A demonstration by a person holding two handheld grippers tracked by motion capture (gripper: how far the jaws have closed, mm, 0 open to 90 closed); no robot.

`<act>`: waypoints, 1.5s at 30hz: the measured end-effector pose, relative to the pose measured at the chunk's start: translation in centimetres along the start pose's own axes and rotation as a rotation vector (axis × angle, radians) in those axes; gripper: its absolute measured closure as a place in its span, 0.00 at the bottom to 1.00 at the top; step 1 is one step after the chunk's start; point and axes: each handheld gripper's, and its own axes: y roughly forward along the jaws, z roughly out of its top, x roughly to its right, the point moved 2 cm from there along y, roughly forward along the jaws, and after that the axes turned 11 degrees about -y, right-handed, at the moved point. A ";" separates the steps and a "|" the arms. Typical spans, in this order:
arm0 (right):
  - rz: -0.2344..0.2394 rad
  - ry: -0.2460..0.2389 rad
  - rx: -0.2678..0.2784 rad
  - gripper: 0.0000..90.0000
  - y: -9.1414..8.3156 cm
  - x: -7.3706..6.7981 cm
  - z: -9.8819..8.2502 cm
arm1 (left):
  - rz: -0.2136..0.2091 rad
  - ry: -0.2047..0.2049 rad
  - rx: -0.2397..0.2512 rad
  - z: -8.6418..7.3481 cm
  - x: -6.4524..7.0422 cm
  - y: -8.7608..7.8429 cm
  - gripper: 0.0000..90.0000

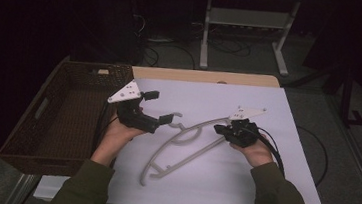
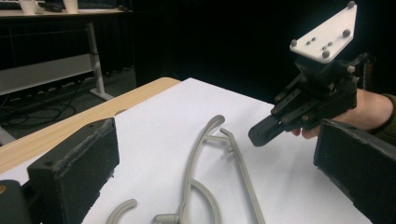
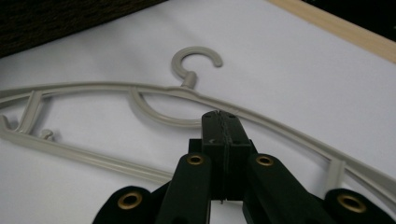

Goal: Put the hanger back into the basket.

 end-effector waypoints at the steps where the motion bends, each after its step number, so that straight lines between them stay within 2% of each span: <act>1: 0.004 -0.002 -0.005 0.99 0.1 -0.1 0.0 | 0.000 0.000 0.000 0.0 0.0 0.0 0.00; 11: 0.053 -0.009 -0.123 0.99 2.3 -1.4 -1.6 | -0.003 -0.004 -0.010 -0.2 0.0 0.1 0.00; 15: 0.064 -0.007 -0.143 0.99 2.9 -1.5 -2.0 | -0.005 -0.001 -0.013 -0.2 0.0 0.2 0.00; 28: 0.075 -0.011 -0.170 0.99 4.1 -1.9 -2.7 | -0.007 -0.011 -0.024 -0.4 0.0 0.4 0.00; 38: 0.076 -0.020 -0.193 0.99 4.6 -2.0 -2.9 | 0.010 -0.017 -0.052 -0.7 0.0 0.7 0.00; 45: 0.072 -0.024 -0.209 0.99 4.7 -2.2 -3.0 | 0.067 -0.023 -0.106 -1.2 -0.2 1.1 0.00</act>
